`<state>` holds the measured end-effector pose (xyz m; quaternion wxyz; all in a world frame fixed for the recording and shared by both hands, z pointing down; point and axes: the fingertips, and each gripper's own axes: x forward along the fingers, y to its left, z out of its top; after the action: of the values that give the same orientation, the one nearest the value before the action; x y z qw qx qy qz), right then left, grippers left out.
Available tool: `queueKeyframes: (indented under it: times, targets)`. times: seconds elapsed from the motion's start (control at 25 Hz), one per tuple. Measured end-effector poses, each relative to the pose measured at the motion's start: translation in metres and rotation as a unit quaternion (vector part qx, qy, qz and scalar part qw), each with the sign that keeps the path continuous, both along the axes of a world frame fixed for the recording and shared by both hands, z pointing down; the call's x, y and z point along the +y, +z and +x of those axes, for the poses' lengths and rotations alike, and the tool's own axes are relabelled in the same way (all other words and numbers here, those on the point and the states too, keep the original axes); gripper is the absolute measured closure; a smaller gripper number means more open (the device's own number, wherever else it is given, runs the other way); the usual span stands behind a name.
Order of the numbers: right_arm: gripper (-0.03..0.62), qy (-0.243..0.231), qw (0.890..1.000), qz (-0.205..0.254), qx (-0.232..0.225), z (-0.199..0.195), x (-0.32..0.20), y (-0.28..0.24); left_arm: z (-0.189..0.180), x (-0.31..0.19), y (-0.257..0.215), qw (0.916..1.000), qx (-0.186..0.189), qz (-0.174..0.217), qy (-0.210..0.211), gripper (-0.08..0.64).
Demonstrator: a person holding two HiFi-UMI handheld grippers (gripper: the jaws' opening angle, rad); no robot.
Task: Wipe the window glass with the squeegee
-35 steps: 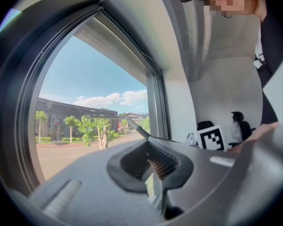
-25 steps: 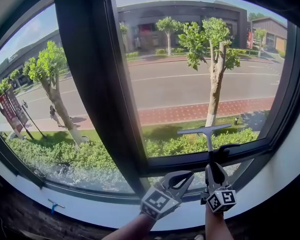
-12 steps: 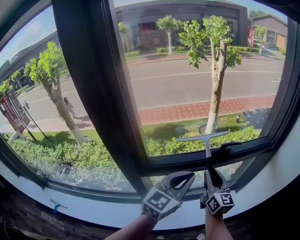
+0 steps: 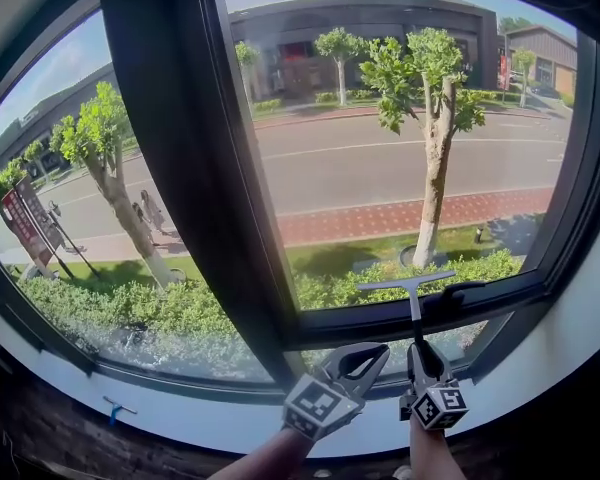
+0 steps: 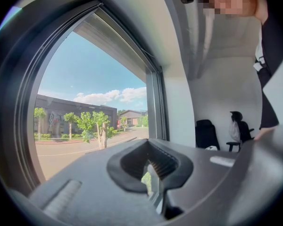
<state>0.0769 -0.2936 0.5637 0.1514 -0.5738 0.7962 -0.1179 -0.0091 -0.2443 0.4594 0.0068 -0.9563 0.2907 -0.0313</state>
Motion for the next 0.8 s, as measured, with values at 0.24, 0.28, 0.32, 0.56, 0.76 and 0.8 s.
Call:
queueKeyframes:
  times: [0.24,0.28,0.32,0.56,0.76,0.8]
  targets:
    - [0.491,-0.004,1.0,-0.007,0.007,0.0,-0.001,0.012,-0.002,0.0,0.002,1.0,0.004,-0.003,-0.002,0.557]
    - [0.491,-0.005,1.0,-0.011,0.007,0.0,-0.001,0.015,-0.002,0.0,0.003,1.0,0.005,-0.005,-0.003,0.557]
    - [0.491,-0.005,1.0,-0.015,0.006,0.0,-0.001,0.018,-0.002,0.0,0.004,1.0,0.005,-0.006,-0.004,0.558]
    - [0.491,-0.005,1.0,-0.025,0.003,0.002,0.002,0.025,-0.003,0.001,0.005,0.9999,0.009,-0.011,-0.005,0.557]
    - [0.491,-0.008,1.0,-0.029,0.006,0.002,0.003,0.029,-0.005,0.001,0.007,0.9998,0.011,-0.011,-0.008,0.557]
    - [0.491,-0.008,0.999,-0.033,0.006,0.002,0.004,0.031,-0.005,0.001,0.008,0.9998,0.011,-0.011,-0.009,0.557]
